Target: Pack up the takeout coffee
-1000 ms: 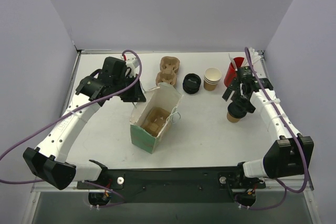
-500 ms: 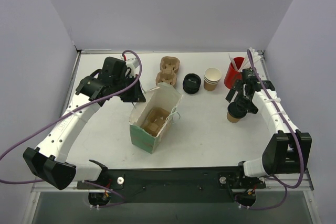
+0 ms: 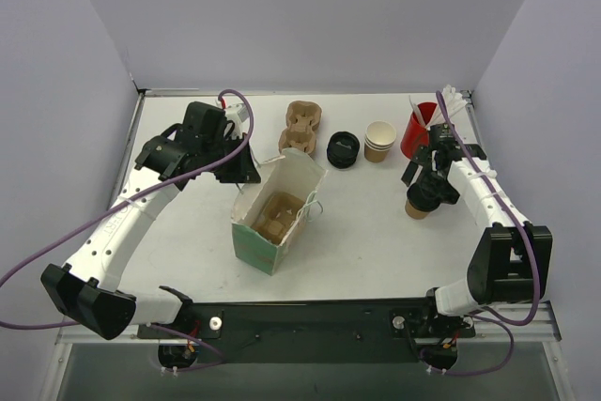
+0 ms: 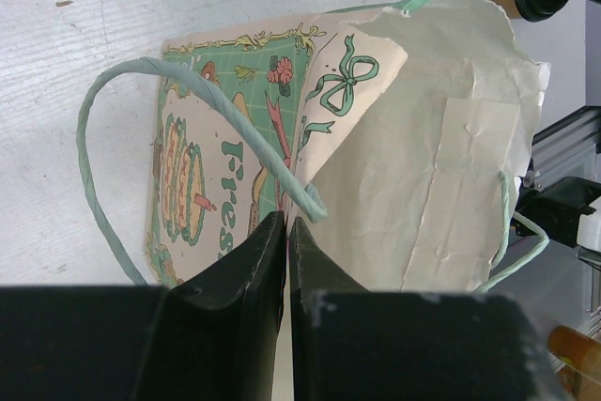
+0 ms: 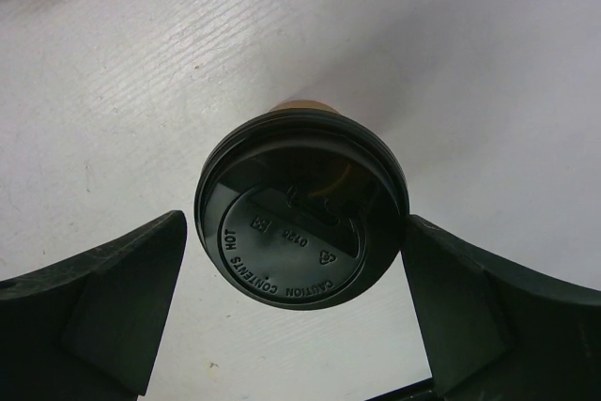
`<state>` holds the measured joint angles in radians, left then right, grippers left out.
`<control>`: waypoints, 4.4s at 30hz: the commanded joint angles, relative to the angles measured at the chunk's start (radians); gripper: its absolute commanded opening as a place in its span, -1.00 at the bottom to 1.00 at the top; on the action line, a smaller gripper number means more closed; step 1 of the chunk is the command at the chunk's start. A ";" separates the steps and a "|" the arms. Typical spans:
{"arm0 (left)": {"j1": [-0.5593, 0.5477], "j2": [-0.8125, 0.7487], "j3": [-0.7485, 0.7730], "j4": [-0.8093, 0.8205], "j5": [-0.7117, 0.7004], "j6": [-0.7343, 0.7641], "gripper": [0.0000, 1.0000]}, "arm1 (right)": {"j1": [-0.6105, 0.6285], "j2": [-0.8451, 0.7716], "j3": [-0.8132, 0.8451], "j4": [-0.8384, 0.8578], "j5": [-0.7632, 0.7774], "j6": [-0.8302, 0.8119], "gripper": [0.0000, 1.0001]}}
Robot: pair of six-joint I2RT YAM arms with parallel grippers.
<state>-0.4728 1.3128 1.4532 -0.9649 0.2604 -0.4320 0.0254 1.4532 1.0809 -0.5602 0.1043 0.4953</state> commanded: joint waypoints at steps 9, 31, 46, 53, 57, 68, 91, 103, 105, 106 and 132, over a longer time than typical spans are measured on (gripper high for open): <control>-0.006 0.006 0.042 -0.008 0.000 0.015 -0.66 | -0.012 0.009 -0.016 -0.010 0.021 -0.009 0.65; -0.006 0.009 0.049 -0.006 0.000 0.013 -0.67 | -0.012 0.042 0.001 -0.058 0.026 -0.014 0.58; -0.006 0.013 0.047 -0.003 0.003 0.013 -0.67 | -0.010 0.029 0.072 -0.116 0.008 -0.004 0.39; -0.007 0.009 0.045 0.002 0.002 0.015 -0.67 | -0.008 0.032 0.226 -0.233 -0.012 -0.004 0.37; -0.009 0.003 0.039 0.003 -0.012 0.016 -0.67 | 0.011 0.041 0.344 -0.312 -0.025 0.000 0.36; -0.012 -0.015 0.022 0.012 -0.039 0.018 -0.69 | 0.197 0.159 0.887 -0.565 -0.095 0.011 0.36; -0.066 0.031 0.084 0.087 0.034 0.007 -0.82 | 0.492 0.213 1.251 -0.586 -0.193 0.071 0.33; -0.147 0.109 0.151 0.107 0.060 0.007 -1.00 | 0.504 0.084 1.154 -0.578 -0.207 0.065 0.34; -0.162 0.126 0.168 0.109 0.062 0.007 -1.00 | 0.502 0.049 1.134 -0.578 -0.212 0.060 0.34; -0.168 0.131 0.176 0.109 0.059 0.004 -1.00 | 0.502 0.035 1.128 -0.581 -0.213 0.057 0.34; -0.316 0.237 0.352 0.046 -0.081 0.104 -1.00 | 0.570 -0.129 0.791 -0.526 -0.282 -0.014 0.34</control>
<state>-0.7696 1.5604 1.7550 -0.9398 0.2085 -0.3542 0.5709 1.3479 1.9232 -1.1137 -0.1978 0.5030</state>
